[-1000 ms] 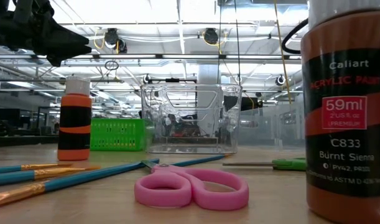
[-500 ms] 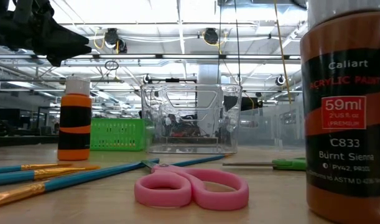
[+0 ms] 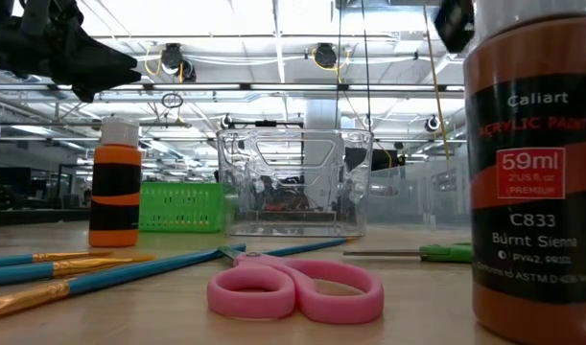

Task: Pick & Place Paint Supplies
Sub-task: Put the pink scissors into the green bin

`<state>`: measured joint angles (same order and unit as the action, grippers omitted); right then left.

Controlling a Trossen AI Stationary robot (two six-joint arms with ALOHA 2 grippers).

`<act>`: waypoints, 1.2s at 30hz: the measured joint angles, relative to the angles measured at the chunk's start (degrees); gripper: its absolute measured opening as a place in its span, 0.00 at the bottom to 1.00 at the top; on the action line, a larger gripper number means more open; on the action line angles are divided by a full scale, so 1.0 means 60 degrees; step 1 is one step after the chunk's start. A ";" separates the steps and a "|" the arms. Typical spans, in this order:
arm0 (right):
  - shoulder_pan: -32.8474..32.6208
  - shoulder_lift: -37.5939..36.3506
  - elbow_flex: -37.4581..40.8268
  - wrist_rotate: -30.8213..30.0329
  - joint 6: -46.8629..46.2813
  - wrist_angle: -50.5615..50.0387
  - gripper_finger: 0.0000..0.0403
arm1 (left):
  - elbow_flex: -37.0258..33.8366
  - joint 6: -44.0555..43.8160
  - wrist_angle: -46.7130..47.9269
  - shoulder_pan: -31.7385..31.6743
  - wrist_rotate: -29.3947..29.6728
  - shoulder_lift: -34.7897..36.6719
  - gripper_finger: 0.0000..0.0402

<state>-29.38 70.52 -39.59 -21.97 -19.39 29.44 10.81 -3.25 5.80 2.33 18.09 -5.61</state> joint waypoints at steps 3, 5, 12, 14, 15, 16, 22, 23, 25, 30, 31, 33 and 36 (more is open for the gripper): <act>0.0543 -0.0002 0.0000 0.1287 0.1464 0.1029 0.00 | 0.0000 0.0000 0.0000 0.0001 0.0000 -0.0003 0.46; 0.0934 0.0017 0.0000 0.2184 0.2309 0.1449 0.00 | 0.0000 0.0000 0.0000 0.0003 0.0000 0.0000 0.46; 0.2429 0.0586 0.0000 0.3430 0.3805 0.2500 0.00 | 0.0000 -0.0004 0.0000 0.0002 0.0000 -0.0003 0.46; 0.2865 0.0799 0.0000 0.3596 0.3977 0.2681 0.00 | 0.0000 0.0000 0.0000 0.0002 0.0000 -0.0003 0.46; 0.3074 0.0884 0.0000 0.3686 0.4068 0.2748 0.00 | 0.0000 -0.0002 0.0000 0.0002 0.0000 -0.0003 0.46; 0.3245 0.0962 0.0000 0.3682 0.4170 0.2815 0.00 | 0.0000 -0.0001 0.0000 0.0002 0.0000 -0.0001 0.46; 0.3937 0.1224 -0.0004 0.3680 0.4424 0.2860 0.00 | 0.0000 0.0020 -0.0002 0.0003 0.0000 -0.0003 0.46; 0.3978 0.1220 -0.0001 0.3660 0.4429 0.2900 0.00 | 0.0000 0.0156 -0.0011 0.0002 0.0004 -0.0002 0.46; 0.4021 0.1220 -0.0004 0.3315 0.4484 0.2977 0.00 | 0.0000 0.0506 -0.0124 0.0000 0.0000 -0.0003 0.46; 0.3722 0.1220 -0.0004 0.0882 0.5180 0.3260 0.00 | 0.0000 -0.0506 -0.1887 0.0000 -0.0881 -0.0657 0.46; 0.3637 0.1220 -0.0004 0.0401 0.5395 0.3407 0.00 | 0.0000 -0.0726 -0.2434 0.0000 -0.1183 -0.0924 0.46; 0.3472 0.1220 -0.0004 -0.0514 0.5836 0.3690 0.00 | 0.0000 -0.0816 -0.3337 0.0000 -0.1840 -0.1628 0.46; 0.3271 0.1217 -0.0004 -0.1617 0.6388 0.4086 0.00 | -0.0007 -0.0866 -0.4754 0.0007 -0.2435 -0.2964 0.46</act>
<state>-9.76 77.82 -39.62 -31.67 18.94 53.95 10.76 -8.44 -22.72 2.37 3.48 -23.39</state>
